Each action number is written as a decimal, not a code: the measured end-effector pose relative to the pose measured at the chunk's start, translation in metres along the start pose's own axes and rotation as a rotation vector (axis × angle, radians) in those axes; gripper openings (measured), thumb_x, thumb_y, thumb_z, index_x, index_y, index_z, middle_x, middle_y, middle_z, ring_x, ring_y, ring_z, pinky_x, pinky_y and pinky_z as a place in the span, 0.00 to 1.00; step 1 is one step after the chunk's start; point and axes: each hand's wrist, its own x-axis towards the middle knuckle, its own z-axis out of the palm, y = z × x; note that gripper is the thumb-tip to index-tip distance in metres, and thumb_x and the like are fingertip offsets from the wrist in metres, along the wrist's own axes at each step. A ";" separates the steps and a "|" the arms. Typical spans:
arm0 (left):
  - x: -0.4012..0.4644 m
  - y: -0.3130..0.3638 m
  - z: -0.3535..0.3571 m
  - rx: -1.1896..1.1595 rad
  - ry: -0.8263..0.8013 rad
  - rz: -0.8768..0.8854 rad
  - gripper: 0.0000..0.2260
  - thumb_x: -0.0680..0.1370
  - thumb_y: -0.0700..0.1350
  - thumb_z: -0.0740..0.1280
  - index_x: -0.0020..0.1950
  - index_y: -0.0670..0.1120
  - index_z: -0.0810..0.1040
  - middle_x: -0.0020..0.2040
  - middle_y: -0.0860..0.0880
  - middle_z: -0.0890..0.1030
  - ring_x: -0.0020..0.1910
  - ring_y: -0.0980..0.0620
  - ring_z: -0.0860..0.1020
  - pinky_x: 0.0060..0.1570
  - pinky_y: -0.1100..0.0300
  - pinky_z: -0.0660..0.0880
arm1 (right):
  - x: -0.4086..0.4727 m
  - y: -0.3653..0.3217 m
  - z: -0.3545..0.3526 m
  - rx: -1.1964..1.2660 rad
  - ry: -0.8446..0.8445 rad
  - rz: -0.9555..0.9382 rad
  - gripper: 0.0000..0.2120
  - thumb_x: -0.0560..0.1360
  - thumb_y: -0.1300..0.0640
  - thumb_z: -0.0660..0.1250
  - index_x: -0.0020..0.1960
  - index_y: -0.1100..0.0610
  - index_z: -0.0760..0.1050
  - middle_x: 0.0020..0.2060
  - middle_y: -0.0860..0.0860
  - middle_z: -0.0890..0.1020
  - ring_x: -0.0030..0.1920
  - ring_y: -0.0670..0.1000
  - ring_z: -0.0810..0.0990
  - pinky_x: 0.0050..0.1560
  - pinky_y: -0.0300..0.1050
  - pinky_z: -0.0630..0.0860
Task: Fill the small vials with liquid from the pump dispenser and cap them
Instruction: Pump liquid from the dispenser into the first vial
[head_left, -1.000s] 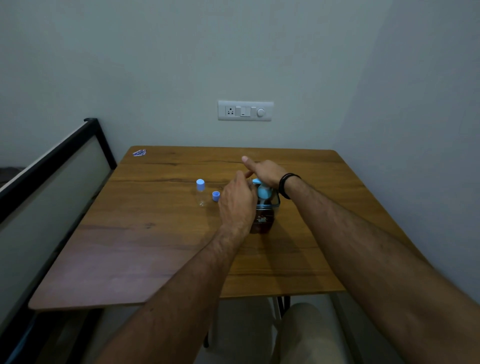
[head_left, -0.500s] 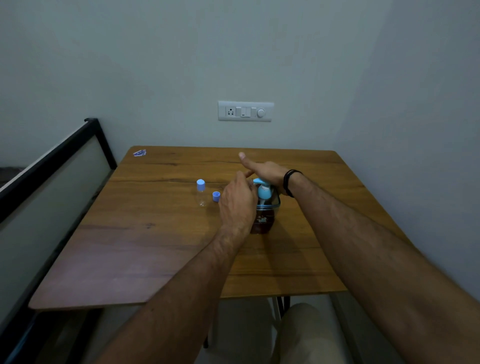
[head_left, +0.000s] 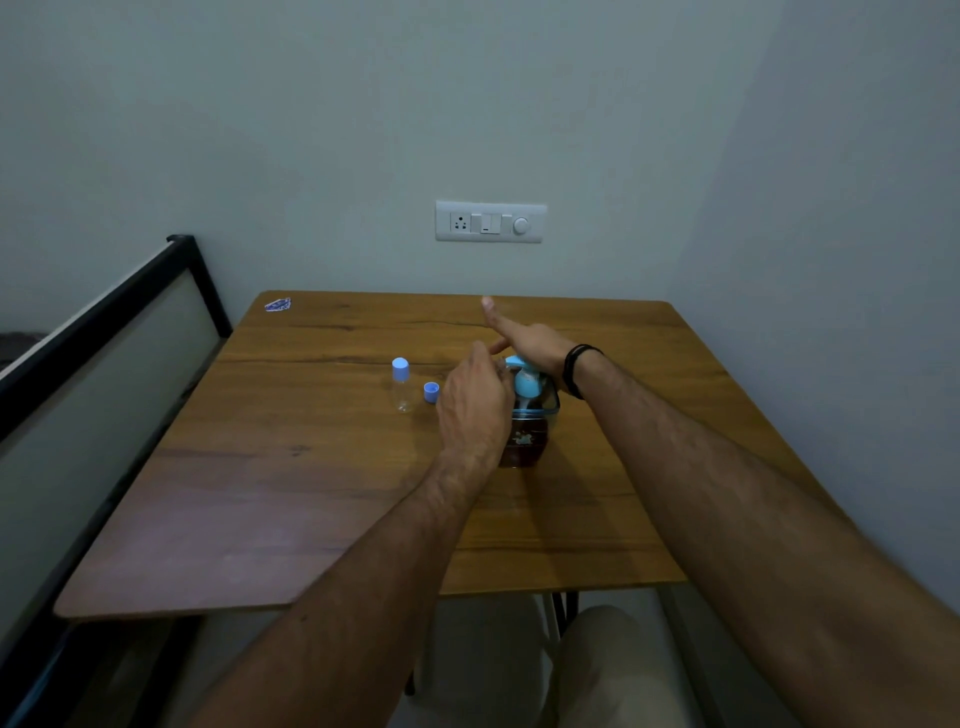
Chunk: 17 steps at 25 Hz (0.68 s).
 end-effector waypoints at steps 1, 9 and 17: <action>0.000 0.000 0.000 0.000 0.000 -0.002 0.04 0.85 0.46 0.60 0.53 0.47 0.70 0.42 0.53 0.74 0.42 0.52 0.74 0.39 0.59 0.66 | 0.001 0.001 0.002 -0.015 0.039 -0.021 0.41 0.75 0.23 0.51 0.64 0.55 0.81 0.70 0.55 0.75 0.57 0.53 0.74 0.56 0.51 0.69; -0.001 0.003 -0.005 0.012 -0.012 0.002 0.04 0.85 0.46 0.60 0.51 0.48 0.68 0.42 0.54 0.72 0.42 0.54 0.71 0.34 0.61 0.60 | 0.002 0.000 -0.004 0.007 -0.054 0.033 0.45 0.70 0.19 0.53 0.67 0.53 0.79 0.68 0.53 0.74 0.58 0.55 0.75 0.59 0.55 0.72; -0.003 0.006 -0.008 -0.019 -0.019 -0.010 0.05 0.85 0.46 0.59 0.54 0.46 0.71 0.41 0.54 0.72 0.41 0.54 0.70 0.31 0.64 0.59 | 0.007 0.001 -0.003 -0.021 -0.030 0.026 0.39 0.74 0.23 0.55 0.65 0.53 0.80 0.65 0.51 0.75 0.57 0.54 0.76 0.59 0.54 0.74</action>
